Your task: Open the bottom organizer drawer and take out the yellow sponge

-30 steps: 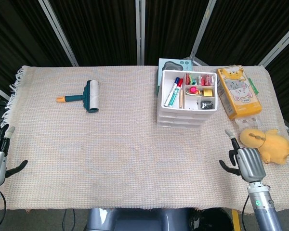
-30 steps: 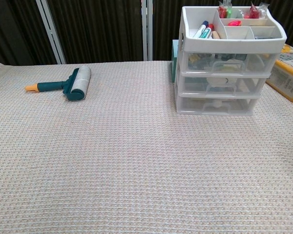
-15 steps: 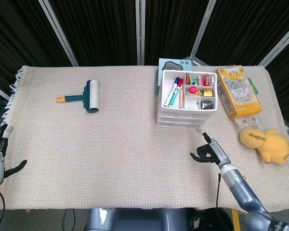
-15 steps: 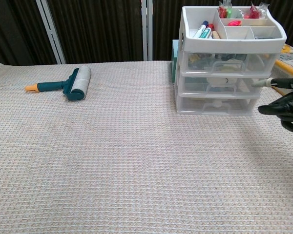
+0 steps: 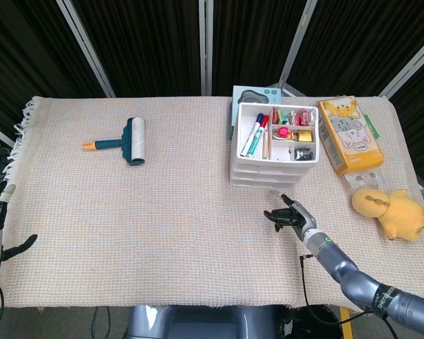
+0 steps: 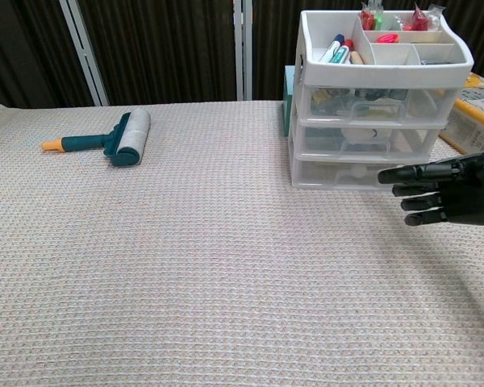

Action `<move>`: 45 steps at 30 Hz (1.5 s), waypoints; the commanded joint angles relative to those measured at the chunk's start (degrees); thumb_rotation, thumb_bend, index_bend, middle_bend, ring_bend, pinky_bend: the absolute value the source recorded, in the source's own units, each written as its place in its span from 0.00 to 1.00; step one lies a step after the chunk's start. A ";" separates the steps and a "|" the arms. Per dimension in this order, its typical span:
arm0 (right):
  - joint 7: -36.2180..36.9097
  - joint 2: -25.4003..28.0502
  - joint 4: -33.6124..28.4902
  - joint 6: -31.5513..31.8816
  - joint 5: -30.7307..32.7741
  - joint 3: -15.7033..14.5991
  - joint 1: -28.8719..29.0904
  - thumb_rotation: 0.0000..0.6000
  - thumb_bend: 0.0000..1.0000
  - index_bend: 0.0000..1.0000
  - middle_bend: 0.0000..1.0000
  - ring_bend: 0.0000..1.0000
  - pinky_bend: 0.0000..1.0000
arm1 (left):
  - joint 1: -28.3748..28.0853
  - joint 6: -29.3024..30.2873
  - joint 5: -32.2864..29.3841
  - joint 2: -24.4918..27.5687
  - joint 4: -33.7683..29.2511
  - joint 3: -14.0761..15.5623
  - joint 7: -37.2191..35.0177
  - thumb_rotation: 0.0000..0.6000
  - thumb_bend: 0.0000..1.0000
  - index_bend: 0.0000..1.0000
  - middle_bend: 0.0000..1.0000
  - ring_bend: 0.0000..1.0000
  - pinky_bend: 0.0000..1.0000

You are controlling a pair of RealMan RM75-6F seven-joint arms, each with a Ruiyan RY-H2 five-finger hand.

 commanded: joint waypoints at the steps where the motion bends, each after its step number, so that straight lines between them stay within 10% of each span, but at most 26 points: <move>1: 1.52 -1.83 3.00 -3.26 2.05 0.51 1.73 1.00 0.28 0.17 0.87 0.84 0.72 | 0.00 -0.01 0.03 0.04 -0.05 0.03 -0.04 1.00 0.07 0.00 0.00 0.00 0.00; 45: 15.22 -13.54 24.17 -20.99 9.26 8.14 2.39 1.00 0.28 0.24 0.87 0.84 0.72 | -0.82 -2.09 0.20 0.81 -0.37 0.70 -0.78 1.00 0.07 0.00 0.00 0.00 0.00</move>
